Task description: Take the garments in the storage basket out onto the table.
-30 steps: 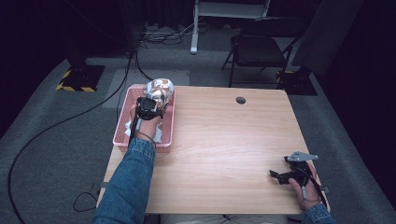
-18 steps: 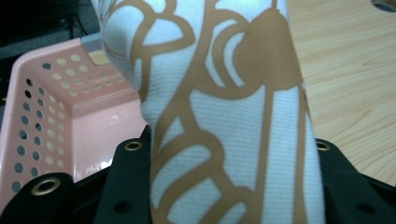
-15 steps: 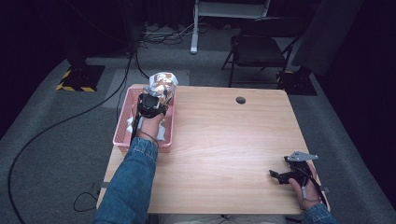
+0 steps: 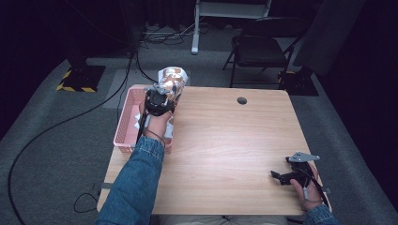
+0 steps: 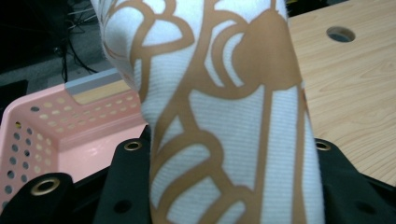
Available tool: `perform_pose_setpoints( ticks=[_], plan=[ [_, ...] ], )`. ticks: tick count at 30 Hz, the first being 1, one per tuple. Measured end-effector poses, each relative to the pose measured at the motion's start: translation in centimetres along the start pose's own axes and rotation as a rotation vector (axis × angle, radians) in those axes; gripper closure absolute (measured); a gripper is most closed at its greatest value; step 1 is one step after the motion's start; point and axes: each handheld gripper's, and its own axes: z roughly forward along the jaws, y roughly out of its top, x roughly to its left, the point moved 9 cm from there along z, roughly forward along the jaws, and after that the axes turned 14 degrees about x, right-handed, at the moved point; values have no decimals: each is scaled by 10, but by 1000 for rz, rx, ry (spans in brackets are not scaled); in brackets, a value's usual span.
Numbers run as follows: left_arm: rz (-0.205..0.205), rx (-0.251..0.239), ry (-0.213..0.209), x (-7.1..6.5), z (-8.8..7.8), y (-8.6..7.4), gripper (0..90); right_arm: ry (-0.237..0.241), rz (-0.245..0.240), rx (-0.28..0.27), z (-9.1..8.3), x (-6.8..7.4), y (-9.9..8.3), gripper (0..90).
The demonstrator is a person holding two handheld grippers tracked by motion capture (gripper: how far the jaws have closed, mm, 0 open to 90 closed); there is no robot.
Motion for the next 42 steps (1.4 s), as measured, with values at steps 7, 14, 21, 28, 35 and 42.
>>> perform_pose_setpoints(
  ticks=[7,14,21,28,35,42],
  plan=[
    [4,-31,-20,-16,-4,11,550,0,0,0,0,0,0,0],
    [17,-39,-35,-28,-7,18,550,0,0,0,0,0,0,0],
    [36,-54,-48,-44,-9,28,550,0,0,0,0,0,0,0],
    [51,-63,-59,-58,-10,36,550,0,0,0,0,0,0,0],
    [63,-80,-79,-76,-8,43,550,0,0,-1,0,0,0,0],
    [60,-106,-95,-87,-5,47,550,0,0,0,0,0,0,0]
  ],
)
